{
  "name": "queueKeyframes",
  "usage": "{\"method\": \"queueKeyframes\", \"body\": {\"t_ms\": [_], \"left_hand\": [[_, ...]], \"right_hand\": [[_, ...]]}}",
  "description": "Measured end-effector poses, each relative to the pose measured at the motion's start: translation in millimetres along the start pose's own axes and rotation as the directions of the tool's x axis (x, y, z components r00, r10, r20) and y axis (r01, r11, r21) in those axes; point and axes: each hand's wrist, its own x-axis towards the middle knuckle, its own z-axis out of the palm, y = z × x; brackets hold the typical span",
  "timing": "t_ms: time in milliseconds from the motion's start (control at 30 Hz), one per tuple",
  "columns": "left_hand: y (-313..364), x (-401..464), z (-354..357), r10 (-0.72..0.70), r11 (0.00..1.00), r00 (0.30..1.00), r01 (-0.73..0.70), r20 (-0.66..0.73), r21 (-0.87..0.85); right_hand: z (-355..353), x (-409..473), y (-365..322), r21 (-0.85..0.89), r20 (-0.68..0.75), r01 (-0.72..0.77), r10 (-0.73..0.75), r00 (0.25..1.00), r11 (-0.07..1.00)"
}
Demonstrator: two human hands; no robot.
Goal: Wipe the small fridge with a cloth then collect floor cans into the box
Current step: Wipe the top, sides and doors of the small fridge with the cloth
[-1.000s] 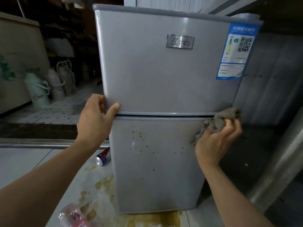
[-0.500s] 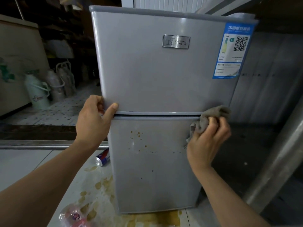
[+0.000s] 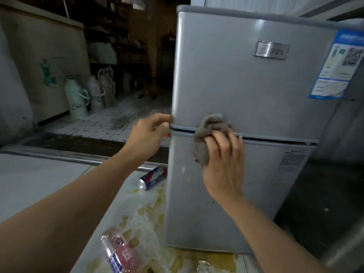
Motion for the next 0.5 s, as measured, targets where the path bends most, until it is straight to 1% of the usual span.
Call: {"method": "queueKeyframes", "body": {"t_ms": [100, 200, 267, 333, 400, 500], "left_hand": [[-9, -7, 0, -0.007, 0.998, 0.998, 0.011, 0.067, -0.057], [-10, -6, -1, -0.013, 0.996, 0.998, 0.019, 0.065, -0.092], [-11, -4, -2, -0.03, 0.989, 0.998, 0.039, 0.063, -0.145], [-14, -4, -5, -0.042, 0.98, 0.997, 0.055, 0.072, -0.193], [-18, -5, -7, -0.059, 0.972, 0.996, 0.071, 0.06, -0.223], [-27, -5, -9, -0.104, 0.958, 0.995, 0.1, 0.0, -0.268]], "right_hand": [[-6, -5, 16, -0.06, -0.059, -0.066, 0.063, 0.996, 0.996], [4, 3, -7, -0.029, -0.143, -0.079, 0.074, 0.987, 0.996], [12, 13, -30, 0.001, -0.123, 0.003, -0.003, 0.992, 1.0], [18, 21, -45, 0.002, -0.063, 0.089, -0.089, 0.994, 0.996], [17, 26, -44, -0.017, -0.008, 0.149, -0.149, 0.989, 0.989], [9, 41, -37, -0.033, 0.017, 0.255, -0.255, 0.967, 0.966]]}}
